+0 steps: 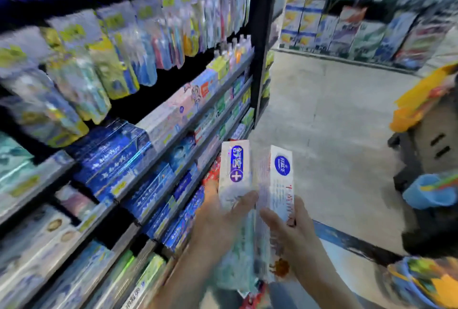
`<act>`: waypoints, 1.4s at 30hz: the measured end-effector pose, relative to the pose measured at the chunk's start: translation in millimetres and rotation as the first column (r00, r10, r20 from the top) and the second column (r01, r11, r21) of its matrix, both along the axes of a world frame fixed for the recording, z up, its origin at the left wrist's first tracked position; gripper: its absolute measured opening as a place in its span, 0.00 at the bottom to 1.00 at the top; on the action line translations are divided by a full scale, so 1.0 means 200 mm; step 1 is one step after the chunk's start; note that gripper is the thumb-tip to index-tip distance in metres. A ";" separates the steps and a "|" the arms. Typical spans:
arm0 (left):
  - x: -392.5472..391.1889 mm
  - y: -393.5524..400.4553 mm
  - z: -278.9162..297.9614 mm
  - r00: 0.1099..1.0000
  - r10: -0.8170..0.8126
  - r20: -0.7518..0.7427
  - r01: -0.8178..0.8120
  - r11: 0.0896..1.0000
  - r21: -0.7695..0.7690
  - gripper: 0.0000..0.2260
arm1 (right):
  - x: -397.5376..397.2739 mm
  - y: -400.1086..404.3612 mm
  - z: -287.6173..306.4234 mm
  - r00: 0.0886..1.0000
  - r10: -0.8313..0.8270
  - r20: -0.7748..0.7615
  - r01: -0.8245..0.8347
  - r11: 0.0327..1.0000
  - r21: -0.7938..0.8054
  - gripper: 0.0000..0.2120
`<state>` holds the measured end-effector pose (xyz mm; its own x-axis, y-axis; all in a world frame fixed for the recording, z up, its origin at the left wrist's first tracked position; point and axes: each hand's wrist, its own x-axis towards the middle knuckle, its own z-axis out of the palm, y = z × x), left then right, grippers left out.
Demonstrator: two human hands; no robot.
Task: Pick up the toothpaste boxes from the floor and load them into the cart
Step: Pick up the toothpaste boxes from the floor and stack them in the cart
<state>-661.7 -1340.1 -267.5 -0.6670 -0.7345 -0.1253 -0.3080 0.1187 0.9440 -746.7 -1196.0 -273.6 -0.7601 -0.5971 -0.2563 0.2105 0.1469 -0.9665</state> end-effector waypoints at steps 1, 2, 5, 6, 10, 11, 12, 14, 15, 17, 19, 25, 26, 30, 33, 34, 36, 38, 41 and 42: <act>0.00 0.05 0.12 0.999 0.003 -0.035 -0.004 1.000 -0.030 0.30 | 0.02 0.03 0.13 1.000 0.006 -0.014 -0.006 1.000 -0.008 0.26; 0.01 0.10 0.23 0.997 0.006 -0.075 -0.010 0.999 -0.054 0.27 | 0.04 0.06 0.24 0.999 0.001 -0.049 -0.002 1.000 -0.018 0.24; 0.03 0.19 0.43 0.990 0.015 -0.144 -0.021 0.999 -0.045 0.21 | 0.09 0.13 0.47 0.982 -0.072 -0.174 0.074 0.997 0.006 0.25; 0.03 0.20 0.46 0.988 0.008 -0.153 -0.011 1.000 -0.017 0.19 | 0.11 0.14 0.53 0.981 -0.082 -0.178 0.084 0.996 0.002 0.26; 0.08 0.22 0.58 0.985 -0.065 -0.159 0.057 0.997 -0.055 0.15 | 0.21 0.21 0.68 0.970 -0.139 -0.197 0.138 0.990 -0.020 0.28; 0.09 0.22 0.60 0.980 -0.101 -0.172 0.096 0.995 -0.038 0.15 | 0.25 0.23 0.70 0.962 -0.169 -0.216 0.169 0.985 -0.021 0.25; 0.11 0.21 0.62 0.974 -0.142 -0.179 0.141 0.990 -0.018 0.15 | 0.29 0.23 0.71 0.949 -0.216 -0.229 0.214 0.976 -0.034 0.22; 0.14 0.19 0.67 0.956 -0.242 -0.167 0.245 0.970 -0.001 0.13 | 0.39 0.23 0.75 0.910 -0.343 -0.234 0.329 0.939 -0.095 0.20; 0.16 0.19 0.68 0.944 -0.288 -0.163 0.292 0.956 0.003 0.12 | 0.43 0.22 0.76 0.889 -0.398 -0.227 0.378 0.917 -0.126 0.20; 0.22 0.20 0.70 0.909 -0.386 -0.159 0.393 0.919 0.014 0.12 | 0.56 0.23 0.76 0.845 -0.495 -0.202 0.469 0.868 -0.163 0.19; 0.25 0.24 0.72 0.863 -0.476 -0.172 0.485 0.874 0.014 0.14 | 0.67 0.26 0.77 0.764 -0.597 -0.244 0.571 0.802 -0.173 0.19; 0.41 0.56 0.81 0.604 -0.770 -0.205 0.790 0.613 0.023 0.11 | 1.11 0.53 0.80 0.479 -0.834 -0.275 0.827 0.534 -0.178 0.21; 0.45 0.64 0.82 0.538 -0.814 -0.219 0.836 0.549 0.014 0.11 | 1.20 0.59 0.81 0.421 -0.865 -0.275 0.859 0.477 -0.185 0.21; 0.70 1.03 0.83 0.277 -0.939 -0.203 0.959 0.285 -0.010 0.13 | 1.64 0.86 0.82 0.157 -0.953 -0.261 0.961 0.208 -0.181 0.23; 0.96 1.33 0.81 0.090 -0.978 -0.187 0.994 0.099 -0.036 0.15 | 2.01 1.03 0.79 -0.053 -0.976 -0.210 0.984 -0.015 -0.175 0.23; 1.07 1.42 0.80 0.025 -0.984 -0.179 0.999 0.033 -0.039 0.14 | 2.13 1.09 0.77 -0.118 -0.973 -0.198 0.981 -0.083 -0.175 0.23; 1.28 1.61 0.77 -0.116 -0.980 -0.160 0.993 -0.109 -0.051 0.13 | 2.38 1.20 0.74 -0.232 -0.956 -0.181 0.968 -0.208 -0.141 0.23; 1.51 1.80 0.75 -0.237 -0.959 -0.154 0.971 -0.235 -0.031 0.13 | 2.64 1.30 0.71 -0.332 -0.928 -0.167 0.942 -0.315 -0.118 0.23; 1.87 2.07 0.70 -0.382 -0.912 -0.148 0.920 -0.391 0.038 0.17 | 3.05 1.46 0.67 -0.475 -0.870 -0.134 0.879 -0.461 -0.123 0.22; 1.99 2.15 0.69 -0.424 -0.895 -0.137 0.899 -0.435 0.055 0.20 | 3.18 1.51 0.65 -0.514 -0.849 -0.126 0.857 -0.502 -0.113 0.22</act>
<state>-263.8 -910.1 -130.4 -0.3636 0.9287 -0.0732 0.1346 0.1302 0.9823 -110.4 -893.4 -142.7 -0.1296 0.9875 -0.0894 -0.0136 -0.0919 -0.9957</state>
